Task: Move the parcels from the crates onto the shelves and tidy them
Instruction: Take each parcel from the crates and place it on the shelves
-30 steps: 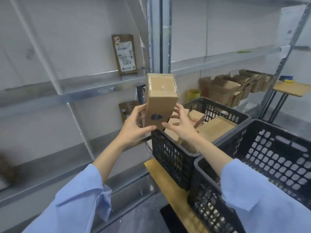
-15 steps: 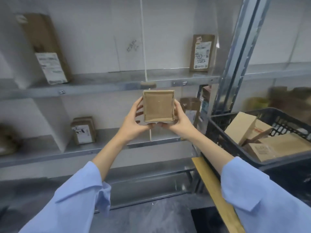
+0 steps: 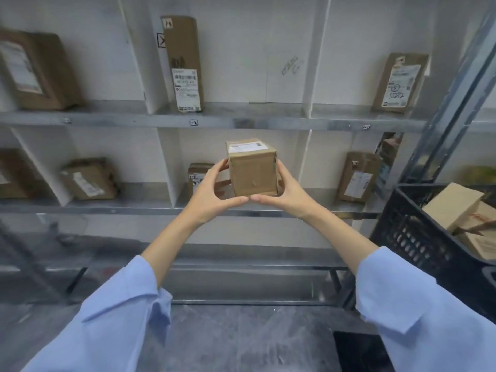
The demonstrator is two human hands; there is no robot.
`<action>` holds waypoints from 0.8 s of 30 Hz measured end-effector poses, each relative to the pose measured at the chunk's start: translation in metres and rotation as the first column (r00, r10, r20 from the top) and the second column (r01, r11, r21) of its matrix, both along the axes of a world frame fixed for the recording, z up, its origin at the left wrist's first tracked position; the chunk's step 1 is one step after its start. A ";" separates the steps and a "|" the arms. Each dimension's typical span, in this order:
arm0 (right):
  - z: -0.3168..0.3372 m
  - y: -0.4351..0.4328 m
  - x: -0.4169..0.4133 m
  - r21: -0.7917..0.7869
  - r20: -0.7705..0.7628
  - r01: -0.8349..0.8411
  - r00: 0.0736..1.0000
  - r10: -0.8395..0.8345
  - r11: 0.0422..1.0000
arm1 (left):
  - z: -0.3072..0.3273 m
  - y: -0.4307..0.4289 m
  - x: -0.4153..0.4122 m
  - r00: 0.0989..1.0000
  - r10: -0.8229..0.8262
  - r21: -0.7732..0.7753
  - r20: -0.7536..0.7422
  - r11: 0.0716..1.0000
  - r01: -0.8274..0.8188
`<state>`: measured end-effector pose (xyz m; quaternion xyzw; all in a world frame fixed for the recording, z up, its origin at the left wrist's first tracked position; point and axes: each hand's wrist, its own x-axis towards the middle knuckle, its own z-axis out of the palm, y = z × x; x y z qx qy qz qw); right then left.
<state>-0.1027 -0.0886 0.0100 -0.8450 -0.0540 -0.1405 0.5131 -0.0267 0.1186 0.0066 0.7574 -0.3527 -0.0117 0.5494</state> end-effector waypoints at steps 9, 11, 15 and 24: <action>-0.001 0.064 -0.003 -0.037 0.024 -0.042 0.999 0.043 0.998 | -0.005 0.070 -0.016 0.995 0.065 0.026 0.077 0.997 -0.068; 0.001 0.076 -0.004 -0.058 0.049 -0.055 0.997 0.057 0.997 | -0.004 0.083 -0.016 0.993 0.072 0.031 0.091 0.997 -0.075; 0.001 0.095 -0.005 -0.071 0.084 -0.083 0.992 0.089 0.994 | -0.001 0.103 -0.020 0.994 0.079 0.011 0.074 0.997 -0.080; 0.009 0.122 -0.005 -0.092 0.068 -0.142 0.987 0.148 0.986 | 0.003 0.128 -0.029 0.993 0.119 -0.087 0.025 0.989 -0.116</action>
